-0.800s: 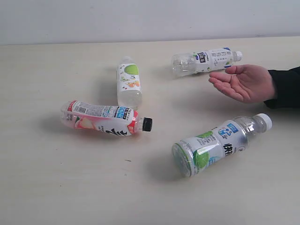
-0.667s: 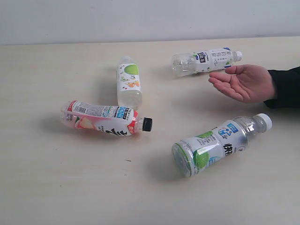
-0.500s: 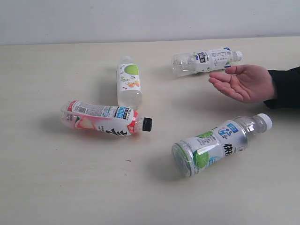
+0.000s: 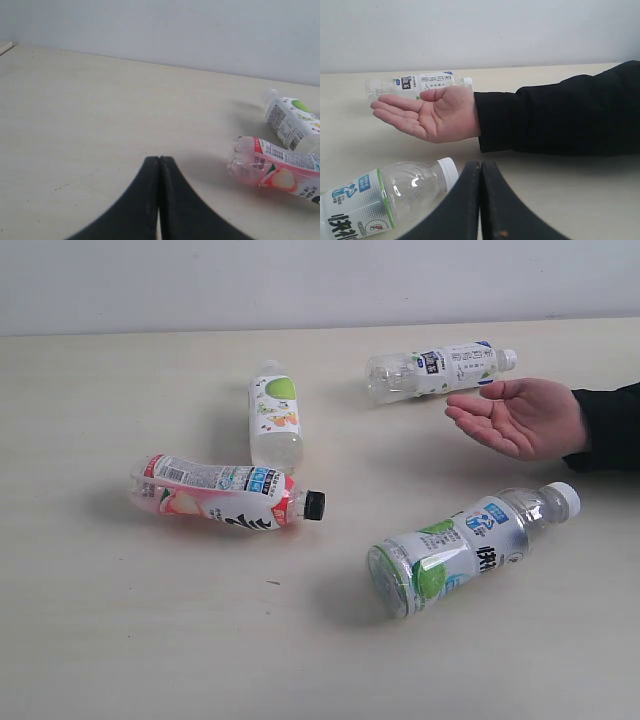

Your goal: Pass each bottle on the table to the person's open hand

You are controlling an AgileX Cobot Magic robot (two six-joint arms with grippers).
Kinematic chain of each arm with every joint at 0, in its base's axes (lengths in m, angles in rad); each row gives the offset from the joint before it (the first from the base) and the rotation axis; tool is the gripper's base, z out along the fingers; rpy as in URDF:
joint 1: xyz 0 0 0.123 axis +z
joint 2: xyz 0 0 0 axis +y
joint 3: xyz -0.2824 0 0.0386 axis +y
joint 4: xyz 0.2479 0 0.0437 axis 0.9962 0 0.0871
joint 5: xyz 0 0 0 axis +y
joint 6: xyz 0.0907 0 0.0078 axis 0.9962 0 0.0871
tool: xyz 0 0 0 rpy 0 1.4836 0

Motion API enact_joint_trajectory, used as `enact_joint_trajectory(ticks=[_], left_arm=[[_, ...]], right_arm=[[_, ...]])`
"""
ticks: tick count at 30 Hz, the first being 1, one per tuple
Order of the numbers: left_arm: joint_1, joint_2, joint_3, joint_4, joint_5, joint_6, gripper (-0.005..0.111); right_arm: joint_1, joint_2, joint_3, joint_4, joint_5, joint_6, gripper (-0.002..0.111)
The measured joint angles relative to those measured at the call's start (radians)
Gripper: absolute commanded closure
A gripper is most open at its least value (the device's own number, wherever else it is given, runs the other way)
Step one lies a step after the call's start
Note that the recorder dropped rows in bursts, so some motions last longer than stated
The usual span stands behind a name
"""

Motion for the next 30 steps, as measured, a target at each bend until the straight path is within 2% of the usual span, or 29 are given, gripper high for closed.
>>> enact_joint_trajectory(ticks=[13, 23, 27, 30], left_arm=[[0.000, 0.000, 0.002, 0.000, -0.020, 0.000, 0.107], [0.000, 0.000, 0.004, 0.000, -0.436, -0.021, 0.107], [0.000, 0.000, 0.004, 0.000, -0.536, -0.067, 0.107], [0.000, -0.002, 0.004, -0.006, -0.618, -0.164, 0.107]], right_arm=[[0.000, 0.000, 0.000, 0.000, 0.000, 0.000, 0.108], [0.000, 0.000, 0.000, 0.000, 0.000, 0.000, 0.108], [0.000, 0.000, 0.000, 0.000, 0.000, 0.000, 0.108], [0.000, 0.000, 0.000, 0.000, 0.000, 0.000, 0.108]])
